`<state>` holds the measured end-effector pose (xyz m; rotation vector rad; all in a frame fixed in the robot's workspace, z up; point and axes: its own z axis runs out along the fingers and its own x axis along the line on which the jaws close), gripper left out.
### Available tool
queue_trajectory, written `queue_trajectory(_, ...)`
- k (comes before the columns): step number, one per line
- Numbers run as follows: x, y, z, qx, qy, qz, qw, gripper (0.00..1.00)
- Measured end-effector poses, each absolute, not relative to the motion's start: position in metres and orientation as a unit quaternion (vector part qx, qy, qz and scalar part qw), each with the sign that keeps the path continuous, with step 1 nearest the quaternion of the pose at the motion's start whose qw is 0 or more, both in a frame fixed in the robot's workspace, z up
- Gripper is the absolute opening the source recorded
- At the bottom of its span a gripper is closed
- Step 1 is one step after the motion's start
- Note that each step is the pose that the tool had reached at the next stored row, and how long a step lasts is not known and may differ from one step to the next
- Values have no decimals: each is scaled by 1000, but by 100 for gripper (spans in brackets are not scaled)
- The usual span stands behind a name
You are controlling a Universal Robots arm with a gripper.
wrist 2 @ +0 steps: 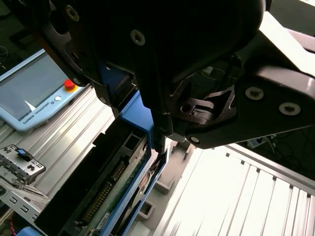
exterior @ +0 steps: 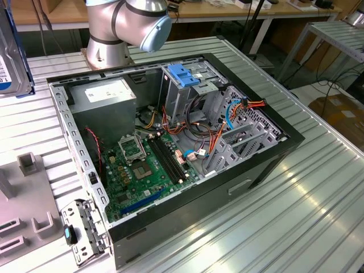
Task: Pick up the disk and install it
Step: 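Pick up the disk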
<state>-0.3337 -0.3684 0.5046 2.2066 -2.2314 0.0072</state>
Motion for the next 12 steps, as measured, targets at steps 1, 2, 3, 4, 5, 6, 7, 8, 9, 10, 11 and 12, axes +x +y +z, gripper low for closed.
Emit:
queue_trajectory(1, -332, -368, 505, 703, -711, 2, 2, 37)
queue_trajectory(2, -330, -368, 505, 703, -711, 2, 2, 37)
queue_trajectory(3, -329, -368, 505, 703, -711, 2, 2, 37)
queue_trajectory(4, -327, -368, 505, 703, -711, 2, 2, 37)
queue_trajectory(5, -325, -368, 505, 703, -711, 2, 2, 37)
queue_trajectory(6, -323, -368, 505, 703, -711, 2, 2, 37)
queue_trajectory(7, -321, -368, 505, 703, -711, 2, 2, 37)
queue_trajectory(8, -319, -368, 505, 703, -711, 2, 2, 37)
queue_trajectory(9, -318, -368, 505, 703, -711, 2, 2, 37)
queue_trajectory(10, -317, -368, 505, 703, -711, 2, 2, 37)
queue_trajectory(11, -316, -368, 505, 703, -711, 2, 2, 37)
queue_trajectory(12, -315, -368, 505, 703, -711, 2, 2, 37)
